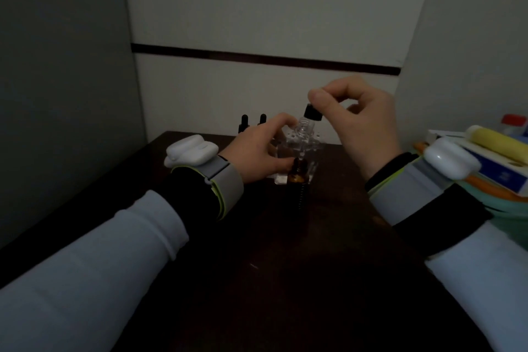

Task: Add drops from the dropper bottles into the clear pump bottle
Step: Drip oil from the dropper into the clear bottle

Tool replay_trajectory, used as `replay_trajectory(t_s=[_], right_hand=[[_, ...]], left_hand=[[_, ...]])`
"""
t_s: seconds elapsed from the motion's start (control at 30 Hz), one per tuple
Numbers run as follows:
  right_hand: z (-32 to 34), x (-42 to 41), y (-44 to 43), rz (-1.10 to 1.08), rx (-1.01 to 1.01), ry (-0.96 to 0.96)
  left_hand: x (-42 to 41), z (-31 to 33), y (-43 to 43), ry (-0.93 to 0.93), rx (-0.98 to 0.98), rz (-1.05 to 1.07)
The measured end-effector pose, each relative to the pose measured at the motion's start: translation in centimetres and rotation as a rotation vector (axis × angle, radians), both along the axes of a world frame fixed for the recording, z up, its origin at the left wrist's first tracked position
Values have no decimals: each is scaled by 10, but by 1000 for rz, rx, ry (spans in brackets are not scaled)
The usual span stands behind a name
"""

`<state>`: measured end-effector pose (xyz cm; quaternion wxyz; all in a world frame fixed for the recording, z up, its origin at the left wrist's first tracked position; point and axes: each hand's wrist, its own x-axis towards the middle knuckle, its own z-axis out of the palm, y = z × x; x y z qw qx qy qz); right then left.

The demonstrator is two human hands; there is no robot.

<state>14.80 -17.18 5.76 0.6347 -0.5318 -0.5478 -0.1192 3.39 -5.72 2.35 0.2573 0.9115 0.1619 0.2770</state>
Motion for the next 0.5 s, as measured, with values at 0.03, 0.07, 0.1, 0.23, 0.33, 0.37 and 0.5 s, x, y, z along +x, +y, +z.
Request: replay_trajectory(t_s=[0.03, 0.07, 0.1, 0.23, 0.33, 0.37, 0.5], right_hand=[[-1, 0, 0, 2, -19, -5], [-3, 0, 0, 4, -37, -13], [-4, -1, 0, 1, -50, -22], [-5, -2, -1, -2, -50, -3], [-6, -1, 0, -2, -60, -13], [-6, -1, 1, -8, -68, -28], [-6, 0, 1, 2, -85, -14]], left_hand=[[0, 0, 0, -4, -4, 0], [0, -1, 0, -9, -6, -1], [0, -1, -1, -13, -6, -2], [-1, 0, -2, -17, 4, 1], [-1, 1, -3, -13, 2, 0], [-1, 1, -3, -11, 3, 1], [-1, 1, -3, -11, 10, 5]])
